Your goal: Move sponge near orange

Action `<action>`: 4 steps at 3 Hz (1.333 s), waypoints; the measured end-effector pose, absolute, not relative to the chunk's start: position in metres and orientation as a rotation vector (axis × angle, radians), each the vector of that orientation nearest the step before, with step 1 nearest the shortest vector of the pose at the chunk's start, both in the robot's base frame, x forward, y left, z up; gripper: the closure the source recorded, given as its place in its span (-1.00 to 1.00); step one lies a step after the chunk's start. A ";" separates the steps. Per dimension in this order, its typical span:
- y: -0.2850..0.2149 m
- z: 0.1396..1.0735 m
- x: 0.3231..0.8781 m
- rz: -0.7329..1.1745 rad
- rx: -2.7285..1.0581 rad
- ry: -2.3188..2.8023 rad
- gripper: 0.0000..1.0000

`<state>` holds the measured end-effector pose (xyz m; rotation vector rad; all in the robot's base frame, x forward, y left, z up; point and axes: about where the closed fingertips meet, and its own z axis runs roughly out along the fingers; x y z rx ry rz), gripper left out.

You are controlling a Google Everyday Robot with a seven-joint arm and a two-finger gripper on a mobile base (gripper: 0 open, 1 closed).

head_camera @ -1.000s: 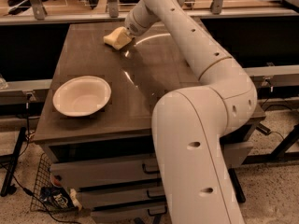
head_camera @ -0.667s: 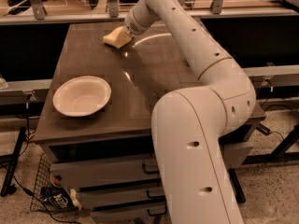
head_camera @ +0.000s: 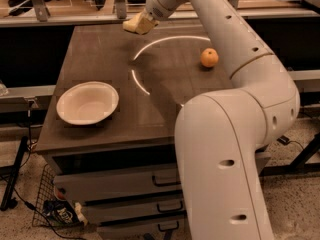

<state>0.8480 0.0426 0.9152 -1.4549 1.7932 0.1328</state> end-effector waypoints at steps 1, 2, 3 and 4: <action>0.017 0.939 0.837 0.043 -1.487 1.784 1.00; -0.022 0.944 0.817 -0.037 -1.506 1.873 1.00; -0.046 0.933 0.796 -0.050 -1.506 1.957 1.00; -0.065 0.913 0.771 -0.029 -1.474 2.048 1.00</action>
Offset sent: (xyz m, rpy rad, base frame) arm -0.0560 -0.0994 0.0340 -0.2357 0.0232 -0.1054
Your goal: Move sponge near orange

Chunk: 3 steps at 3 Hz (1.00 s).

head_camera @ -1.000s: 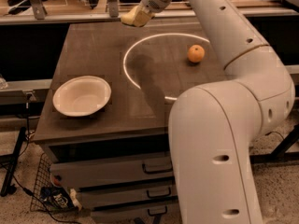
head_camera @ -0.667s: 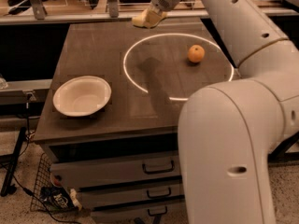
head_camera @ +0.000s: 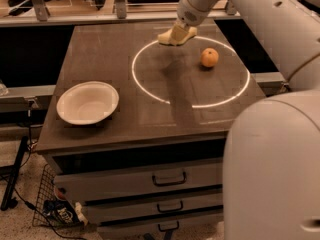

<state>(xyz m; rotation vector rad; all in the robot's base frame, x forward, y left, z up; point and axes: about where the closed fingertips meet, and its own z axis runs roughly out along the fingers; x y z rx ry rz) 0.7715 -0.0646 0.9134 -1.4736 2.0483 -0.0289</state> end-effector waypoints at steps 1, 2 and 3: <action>-0.072 0.887 0.752 0.005 -1.458 2.125 0.73; -0.076 0.870 0.740 0.026 -1.445 2.172 0.25; -0.080 0.865 0.738 0.026 -1.441 2.187 -0.20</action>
Offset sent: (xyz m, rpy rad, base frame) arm -0.0470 -0.0188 -0.0559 0.0029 0.1376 -0.0855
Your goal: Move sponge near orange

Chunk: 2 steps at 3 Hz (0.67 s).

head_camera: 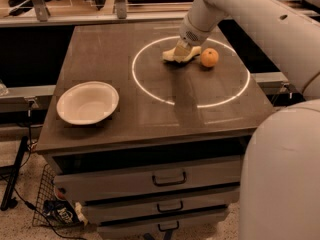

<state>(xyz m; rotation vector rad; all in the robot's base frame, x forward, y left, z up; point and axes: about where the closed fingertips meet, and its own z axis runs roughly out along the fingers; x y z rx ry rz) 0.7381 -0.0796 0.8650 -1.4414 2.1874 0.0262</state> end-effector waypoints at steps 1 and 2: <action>-0.082 0.865 0.740 0.022 -1.441 2.188 -0.67; -0.085 0.868 0.741 0.014 -1.440 2.185 -1.00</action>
Offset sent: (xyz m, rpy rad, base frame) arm 0.0052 -0.0103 0.0143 -0.0079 -0.0254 -0.0085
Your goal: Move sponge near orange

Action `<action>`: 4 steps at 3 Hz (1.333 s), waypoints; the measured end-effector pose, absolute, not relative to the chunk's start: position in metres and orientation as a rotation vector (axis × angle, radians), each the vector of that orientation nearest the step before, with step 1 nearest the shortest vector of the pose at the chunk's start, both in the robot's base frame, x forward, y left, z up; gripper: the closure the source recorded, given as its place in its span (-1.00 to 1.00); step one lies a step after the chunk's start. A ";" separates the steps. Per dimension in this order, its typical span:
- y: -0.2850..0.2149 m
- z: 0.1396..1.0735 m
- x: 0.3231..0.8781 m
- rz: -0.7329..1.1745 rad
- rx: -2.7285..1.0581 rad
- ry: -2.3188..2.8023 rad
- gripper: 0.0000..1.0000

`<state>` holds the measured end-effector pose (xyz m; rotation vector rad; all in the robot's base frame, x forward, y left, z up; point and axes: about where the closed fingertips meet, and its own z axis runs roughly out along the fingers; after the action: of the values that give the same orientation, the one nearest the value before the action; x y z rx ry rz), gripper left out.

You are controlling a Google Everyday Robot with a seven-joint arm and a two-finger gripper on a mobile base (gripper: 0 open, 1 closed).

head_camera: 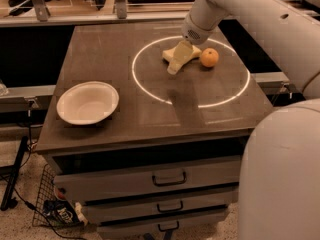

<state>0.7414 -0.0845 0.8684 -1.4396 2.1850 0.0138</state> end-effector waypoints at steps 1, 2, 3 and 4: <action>-0.085 0.868 0.741 0.014 -1.440 2.185 -1.00; -0.090 0.910 0.734 -0.059 -1.411 2.114 -1.00; -0.105 0.975 0.710 -0.116 -1.330 1.994 -1.00; -0.143 1.050 0.669 -0.156 -1.190 1.821 -1.00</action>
Offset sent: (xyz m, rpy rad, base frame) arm -0.0253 -0.0188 0.1333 -0.0140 -0.2853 -0.0143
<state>0.6691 -0.1430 1.0503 -1.1904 1.8211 -0.1556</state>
